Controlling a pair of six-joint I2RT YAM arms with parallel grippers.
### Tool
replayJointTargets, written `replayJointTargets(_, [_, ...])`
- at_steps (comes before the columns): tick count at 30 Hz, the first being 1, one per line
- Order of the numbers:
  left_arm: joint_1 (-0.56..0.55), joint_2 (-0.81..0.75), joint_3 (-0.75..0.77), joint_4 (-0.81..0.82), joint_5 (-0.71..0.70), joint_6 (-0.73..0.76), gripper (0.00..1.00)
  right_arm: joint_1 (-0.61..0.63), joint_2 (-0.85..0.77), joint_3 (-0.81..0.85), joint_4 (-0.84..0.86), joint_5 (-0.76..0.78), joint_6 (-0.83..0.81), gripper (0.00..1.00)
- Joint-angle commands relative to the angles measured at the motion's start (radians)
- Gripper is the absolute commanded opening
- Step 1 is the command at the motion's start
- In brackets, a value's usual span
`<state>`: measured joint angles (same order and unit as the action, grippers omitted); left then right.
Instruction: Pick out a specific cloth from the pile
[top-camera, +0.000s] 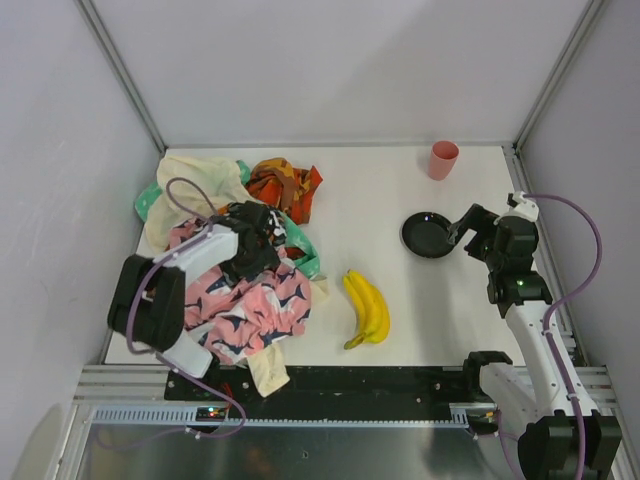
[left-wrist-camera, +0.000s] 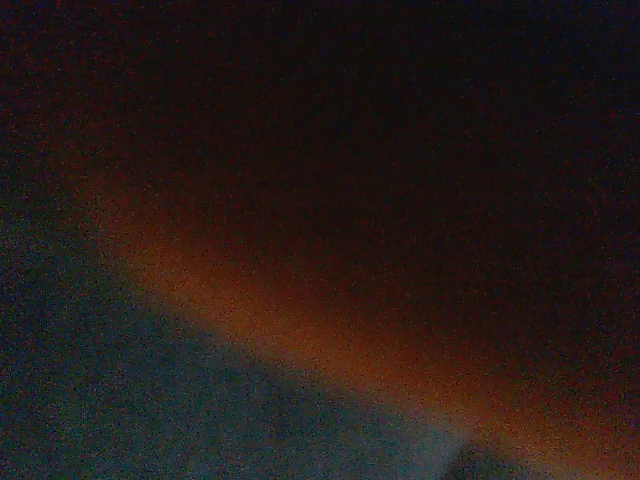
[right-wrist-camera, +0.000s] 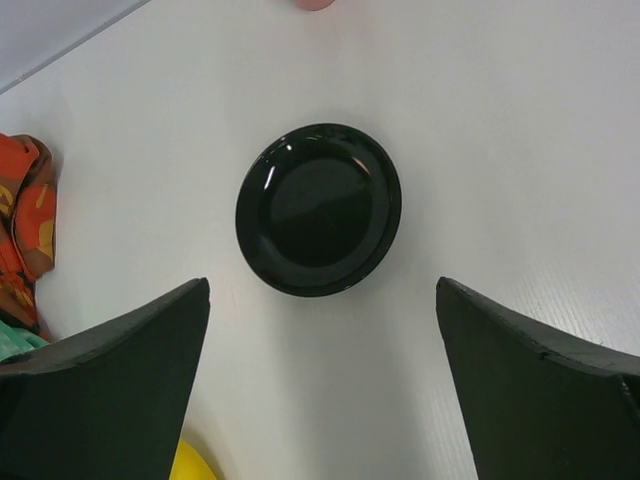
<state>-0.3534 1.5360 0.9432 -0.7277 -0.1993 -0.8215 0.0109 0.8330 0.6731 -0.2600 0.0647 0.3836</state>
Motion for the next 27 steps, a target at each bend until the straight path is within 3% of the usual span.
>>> replayJointTargets(1, [-0.008,0.191,0.033,0.093,0.039,-0.022,0.91,-0.002,0.002,0.002,0.037,-0.003,-0.025,0.99])
replayJointTargets(5, [-0.010,0.294,0.078,0.123,0.062,0.003,0.44,-0.003,-0.002,0.002,0.038,-0.001,-0.030,0.99])
replayJointTargets(6, [-0.011,0.312,0.093,0.125,0.058,0.010,0.24,-0.002,-0.003,0.002,0.038,-0.001,-0.031,0.99])
replayJointTargets(8, [-0.010,0.330,0.122,0.127,0.044,0.022,0.07,-0.002,-0.005,0.002,0.038,0.000,-0.034,0.99])
replayJointTargets(11, [-0.009,0.296,0.168,0.125,-0.005,0.044,0.02,-0.002,-0.012,0.002,0.035,0.006,-0.037,0.99])
replayJointTargets(19, [0.055,0.043,0.414,0.126,-0.292,0.127,0.01,-0.002,-0.019,0.002,0.037,0.000,-0.036,1.00])
replayJointTargets(27, [0.208,0.062,0.745,0.129,-0.370,0.246,0.01,-0.002,-0.024,-0.002,0.036,0.002,-0.038,0.99])
